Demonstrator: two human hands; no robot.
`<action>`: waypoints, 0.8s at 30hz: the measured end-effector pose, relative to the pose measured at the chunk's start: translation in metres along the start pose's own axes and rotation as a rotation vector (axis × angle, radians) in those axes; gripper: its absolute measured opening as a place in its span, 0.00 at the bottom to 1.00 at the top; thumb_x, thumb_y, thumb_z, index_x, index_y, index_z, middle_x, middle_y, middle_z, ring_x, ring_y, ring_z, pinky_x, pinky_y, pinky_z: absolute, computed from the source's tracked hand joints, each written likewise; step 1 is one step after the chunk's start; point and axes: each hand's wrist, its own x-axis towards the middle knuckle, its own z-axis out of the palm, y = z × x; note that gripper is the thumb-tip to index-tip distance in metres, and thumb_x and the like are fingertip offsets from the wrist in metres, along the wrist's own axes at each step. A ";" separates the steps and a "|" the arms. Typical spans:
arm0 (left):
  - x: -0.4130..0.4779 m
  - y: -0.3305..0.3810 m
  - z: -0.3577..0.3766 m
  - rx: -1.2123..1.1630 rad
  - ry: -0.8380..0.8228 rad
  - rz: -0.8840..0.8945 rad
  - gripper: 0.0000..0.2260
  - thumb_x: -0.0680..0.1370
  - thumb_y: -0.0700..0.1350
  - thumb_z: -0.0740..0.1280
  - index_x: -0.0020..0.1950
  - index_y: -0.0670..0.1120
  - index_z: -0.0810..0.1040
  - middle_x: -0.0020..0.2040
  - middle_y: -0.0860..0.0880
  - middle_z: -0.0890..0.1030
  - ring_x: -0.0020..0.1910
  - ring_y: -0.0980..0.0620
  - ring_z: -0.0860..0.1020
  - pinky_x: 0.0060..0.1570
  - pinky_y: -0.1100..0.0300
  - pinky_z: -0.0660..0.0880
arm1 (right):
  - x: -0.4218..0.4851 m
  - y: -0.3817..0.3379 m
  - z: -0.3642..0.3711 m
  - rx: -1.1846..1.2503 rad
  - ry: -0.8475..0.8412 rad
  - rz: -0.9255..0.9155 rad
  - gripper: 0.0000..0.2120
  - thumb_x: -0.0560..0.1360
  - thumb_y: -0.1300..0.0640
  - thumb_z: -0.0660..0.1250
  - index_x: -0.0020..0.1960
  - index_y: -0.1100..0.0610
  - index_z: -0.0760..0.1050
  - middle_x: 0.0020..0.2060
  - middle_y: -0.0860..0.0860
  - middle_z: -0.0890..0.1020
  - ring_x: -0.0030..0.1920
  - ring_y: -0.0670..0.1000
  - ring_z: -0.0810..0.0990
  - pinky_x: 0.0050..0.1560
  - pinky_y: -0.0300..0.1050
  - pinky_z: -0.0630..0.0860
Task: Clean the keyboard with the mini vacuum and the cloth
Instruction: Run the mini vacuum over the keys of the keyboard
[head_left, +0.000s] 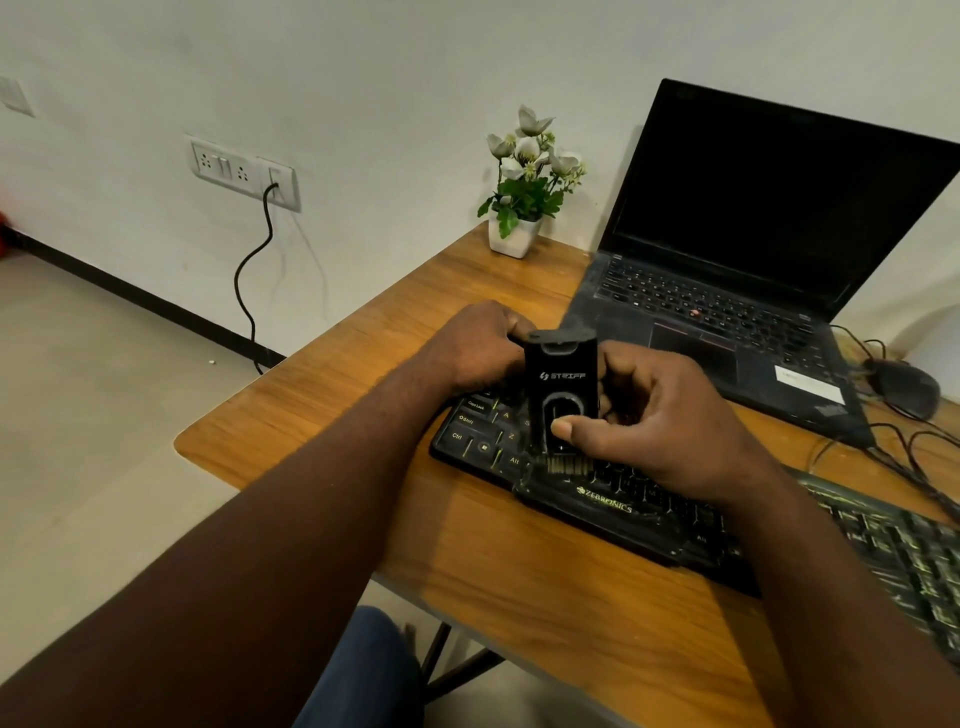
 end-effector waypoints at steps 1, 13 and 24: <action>0.000 0.000 -0.001 0.006 -0.005 0.011 0.19 0.77 0.39 0.71 0.27 0.52 0.79 0.28 0.56 0.79 0.27 0.61 0.75 0.29 0.67 0.71 | 0.000 -0.001 0.000 0.025 -0.040 -0.005 0.22 0.68 0.44 0.78 0.57 0.54 0.81 0.45 0.56 0.85 0.44 0.59 0.84 0.44 0.64 0.83; 0.001 -0.002 0.000 0.001 -0.013 0.025 0.16 0.77 0.40 0.73 0.30 0.49 0.78 0.27 0.56 0.79 0.25 0.61 0.75 0.29 0.66 0.71 | -0.001 -0.005 -0.007 0.102 0.075 0.019 0.20 0.70 0.49 0.80 0.58 0.54 0.81 0.48 0.59 0.85 0.48 0.65 0.85 0.47 0.62 0.85; 0.001 -0.003 -0.001 -0.015 0.005 0.001 0.11 0.74 0.50 0.78 0.41 0.41 0.85 0.37 0.50 0.85 0.35 0.57 0.81 0.41 0.57 0.77 | 0.002 0.008 -0.011 -0.004 0.393 0.124 0.12 0.73 0.53 0.78 0.54 0.52 0.81 0.42 0.53 0.86 0.42 0.53 0.86 0.40 0.44 0.84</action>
